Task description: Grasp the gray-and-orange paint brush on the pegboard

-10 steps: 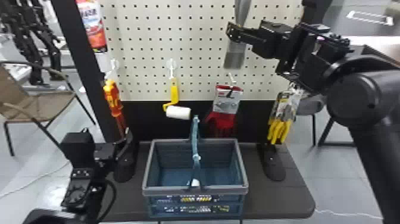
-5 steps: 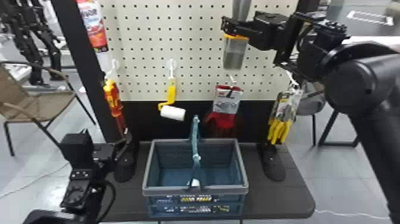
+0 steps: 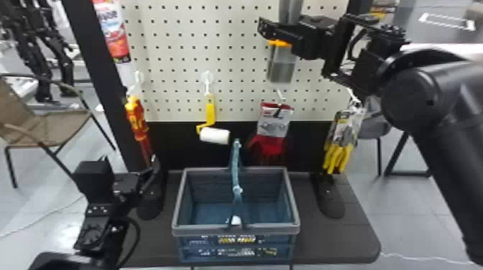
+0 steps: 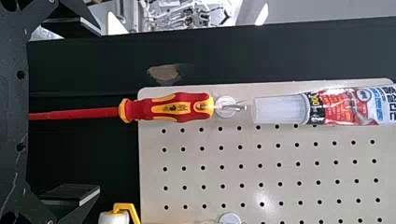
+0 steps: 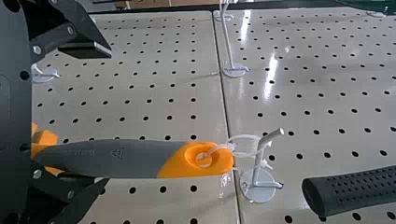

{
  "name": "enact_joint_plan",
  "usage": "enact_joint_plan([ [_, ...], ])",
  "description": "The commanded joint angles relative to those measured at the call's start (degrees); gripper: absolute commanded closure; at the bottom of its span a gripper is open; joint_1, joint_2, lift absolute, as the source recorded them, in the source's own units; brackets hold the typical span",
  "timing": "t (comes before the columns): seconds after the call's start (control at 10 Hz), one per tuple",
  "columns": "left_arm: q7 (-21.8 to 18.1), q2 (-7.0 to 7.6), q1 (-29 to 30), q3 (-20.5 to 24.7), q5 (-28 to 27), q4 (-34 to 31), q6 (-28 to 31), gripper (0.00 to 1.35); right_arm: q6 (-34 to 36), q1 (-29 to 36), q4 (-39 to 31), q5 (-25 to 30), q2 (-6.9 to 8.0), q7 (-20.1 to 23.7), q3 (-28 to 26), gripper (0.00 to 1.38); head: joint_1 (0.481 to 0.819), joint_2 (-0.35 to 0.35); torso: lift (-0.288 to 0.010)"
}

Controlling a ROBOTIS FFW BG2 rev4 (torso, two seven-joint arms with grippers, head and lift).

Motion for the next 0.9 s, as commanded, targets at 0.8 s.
enact_joint_plan([
  [0.8,0.0,0.23,0.2,0.1,0.6,0.1,-0.3,0.13,0.0,-0.4,-0.4,2.0,-1.26,0.0,0.2,1.08,0.549,0.0,-0.1],
])
